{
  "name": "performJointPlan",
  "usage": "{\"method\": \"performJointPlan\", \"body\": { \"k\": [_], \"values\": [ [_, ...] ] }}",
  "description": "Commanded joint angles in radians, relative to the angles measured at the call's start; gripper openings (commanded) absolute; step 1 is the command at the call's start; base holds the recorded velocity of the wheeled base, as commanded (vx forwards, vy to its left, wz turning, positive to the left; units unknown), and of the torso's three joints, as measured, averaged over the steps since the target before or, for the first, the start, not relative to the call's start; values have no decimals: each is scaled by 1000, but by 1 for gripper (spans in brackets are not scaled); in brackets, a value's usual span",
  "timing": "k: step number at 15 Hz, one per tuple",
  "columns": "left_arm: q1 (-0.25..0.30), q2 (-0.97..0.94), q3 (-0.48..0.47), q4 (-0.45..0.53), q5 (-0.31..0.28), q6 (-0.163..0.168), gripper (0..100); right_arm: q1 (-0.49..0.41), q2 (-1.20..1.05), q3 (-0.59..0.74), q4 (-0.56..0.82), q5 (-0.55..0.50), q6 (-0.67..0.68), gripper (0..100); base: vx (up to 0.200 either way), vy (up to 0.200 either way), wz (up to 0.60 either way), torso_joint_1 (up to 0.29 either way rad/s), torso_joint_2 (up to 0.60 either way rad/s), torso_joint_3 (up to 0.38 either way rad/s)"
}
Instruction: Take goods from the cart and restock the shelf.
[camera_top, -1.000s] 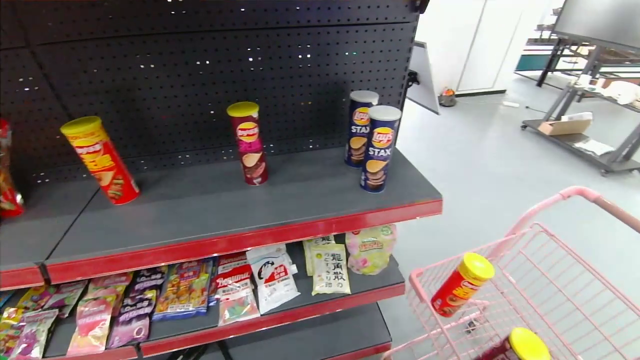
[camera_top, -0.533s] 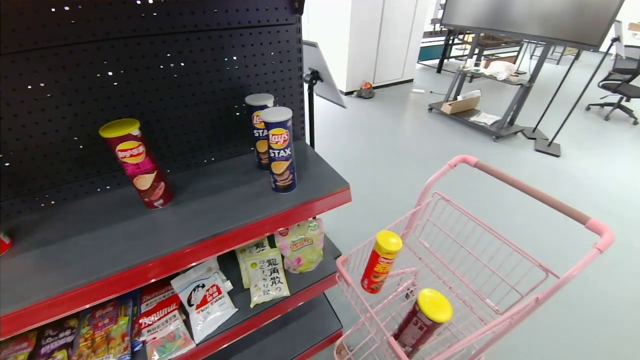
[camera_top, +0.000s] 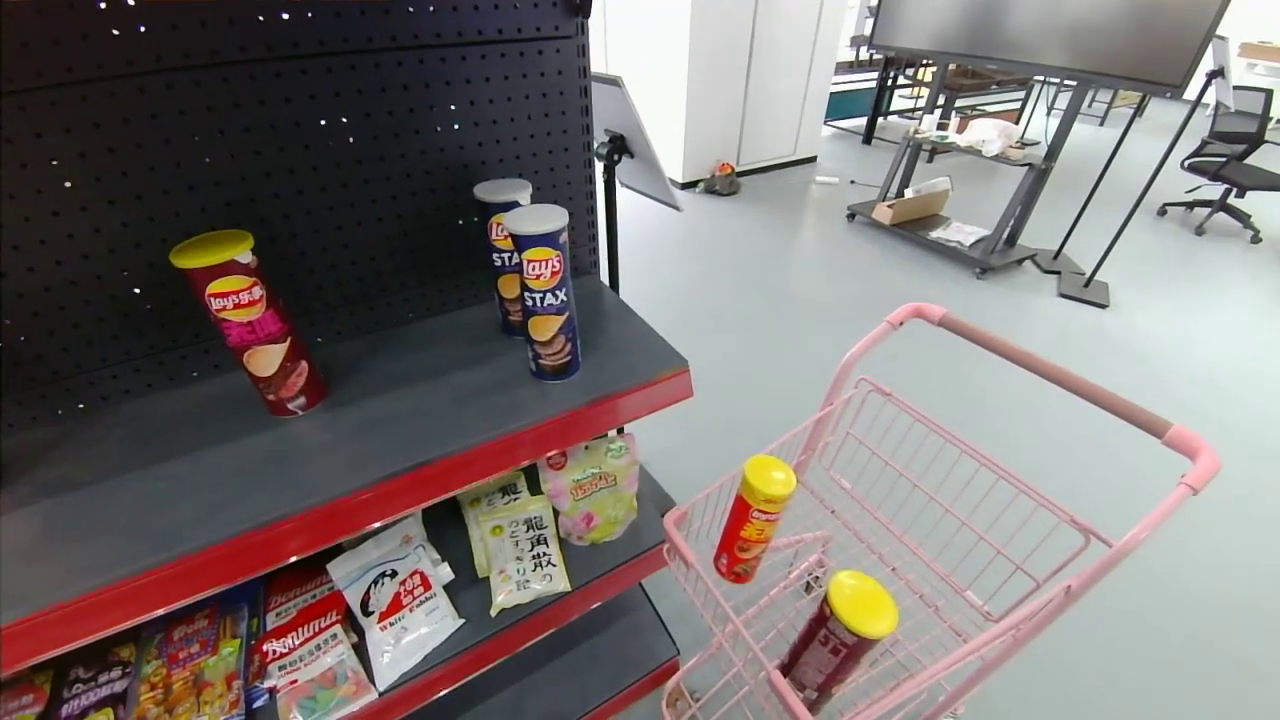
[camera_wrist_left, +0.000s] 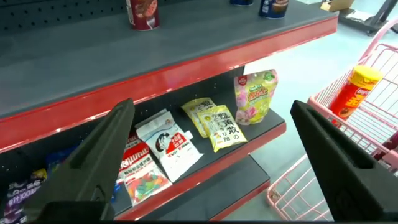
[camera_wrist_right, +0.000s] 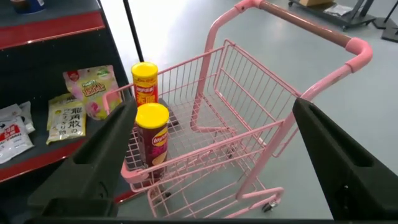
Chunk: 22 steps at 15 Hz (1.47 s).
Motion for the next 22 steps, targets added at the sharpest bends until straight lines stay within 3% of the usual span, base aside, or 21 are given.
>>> {"method": "performJointPlan", "body": {
  "k": [1, 22],
  "values": [
    [0, 0, 0, 0, 0, 0, 100, 0, 0, 0, -2, 0, 0, 100, 0, 0, 0, -139, 349, 183],
    [0, 0, 0, 0, 0, 0, 100, 0, 1, 0, 1, -6, -6, 100, 0, 0, 0, -155, 405, 247]
  ]
}}
